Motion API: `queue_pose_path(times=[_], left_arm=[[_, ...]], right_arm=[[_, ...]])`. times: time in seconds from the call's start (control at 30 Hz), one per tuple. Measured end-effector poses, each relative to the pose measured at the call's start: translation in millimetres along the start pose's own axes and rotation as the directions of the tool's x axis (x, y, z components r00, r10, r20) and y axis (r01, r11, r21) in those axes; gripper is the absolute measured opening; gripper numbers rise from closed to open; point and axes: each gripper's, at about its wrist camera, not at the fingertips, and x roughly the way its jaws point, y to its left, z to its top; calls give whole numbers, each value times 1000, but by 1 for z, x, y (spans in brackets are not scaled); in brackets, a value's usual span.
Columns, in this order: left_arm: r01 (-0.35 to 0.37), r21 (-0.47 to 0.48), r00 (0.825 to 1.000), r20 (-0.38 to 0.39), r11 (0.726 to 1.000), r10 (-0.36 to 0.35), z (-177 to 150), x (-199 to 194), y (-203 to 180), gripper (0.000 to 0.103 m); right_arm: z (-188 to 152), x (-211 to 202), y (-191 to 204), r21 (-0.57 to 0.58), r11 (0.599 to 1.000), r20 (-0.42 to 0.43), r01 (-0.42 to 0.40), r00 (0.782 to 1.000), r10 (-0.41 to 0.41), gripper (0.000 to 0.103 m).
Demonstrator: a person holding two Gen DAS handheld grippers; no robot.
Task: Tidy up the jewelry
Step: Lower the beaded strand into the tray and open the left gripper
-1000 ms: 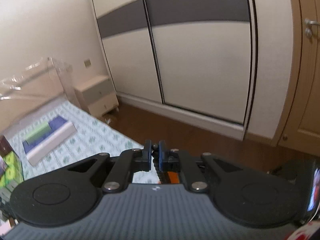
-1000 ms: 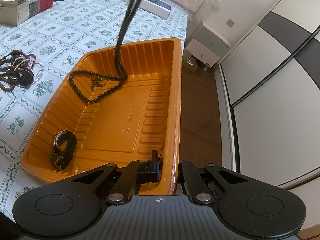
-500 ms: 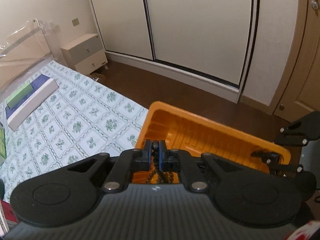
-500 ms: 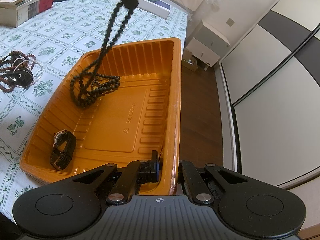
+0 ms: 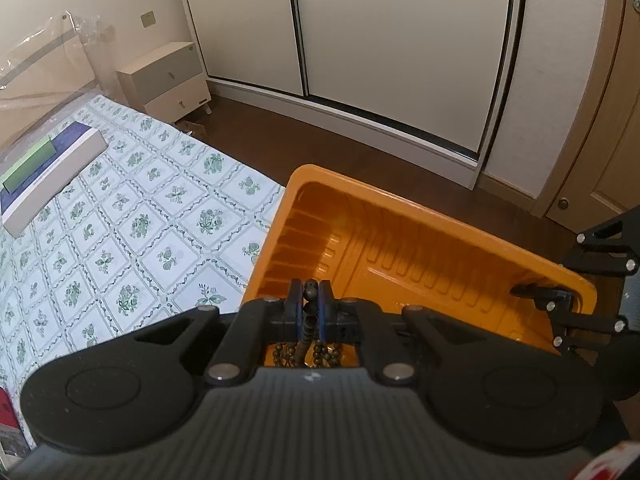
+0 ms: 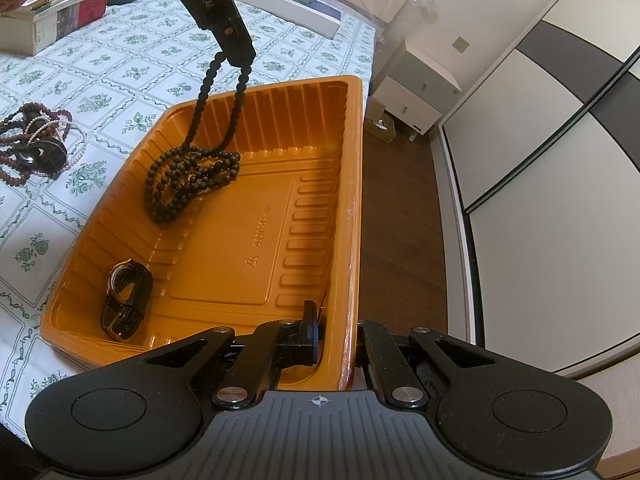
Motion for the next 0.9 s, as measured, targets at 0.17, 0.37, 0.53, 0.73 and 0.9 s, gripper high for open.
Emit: queue_pose_path(times=[0.17, 0.37, 0.53, 0.73, 0.9], left_arm=[[-8, -7, 1000, 7, 1000, 8, 1, -1, 0, 15], [-15, -25, 1000, 24, 1000, 16, -5, -10, 7, 22], [-32, -62, 999, 34, 998, 34, -26, -26, 25, 29], [-72, -159, 997, 25, 985, 77, -80, -53, 65, 32], [-117, -263, 993, 2, 958, 122, -134, -72, 98, 34]], right_arm=[[0, 0, 0, 0, 1000, 0, 0, 1000, 0, 3], [-1, 0, 0, 0, 1000, 2, 1, 1000, -1, 3], [-1, 0, 0, 1, 1000, 2, 0, 1000, 0, 3], [-2, -1, -1, 4, 1000, 5, 0, 1000, 0, 3], [-2, -1, -1, 1, 1000, 5, 1, 1000, -1, 3]])
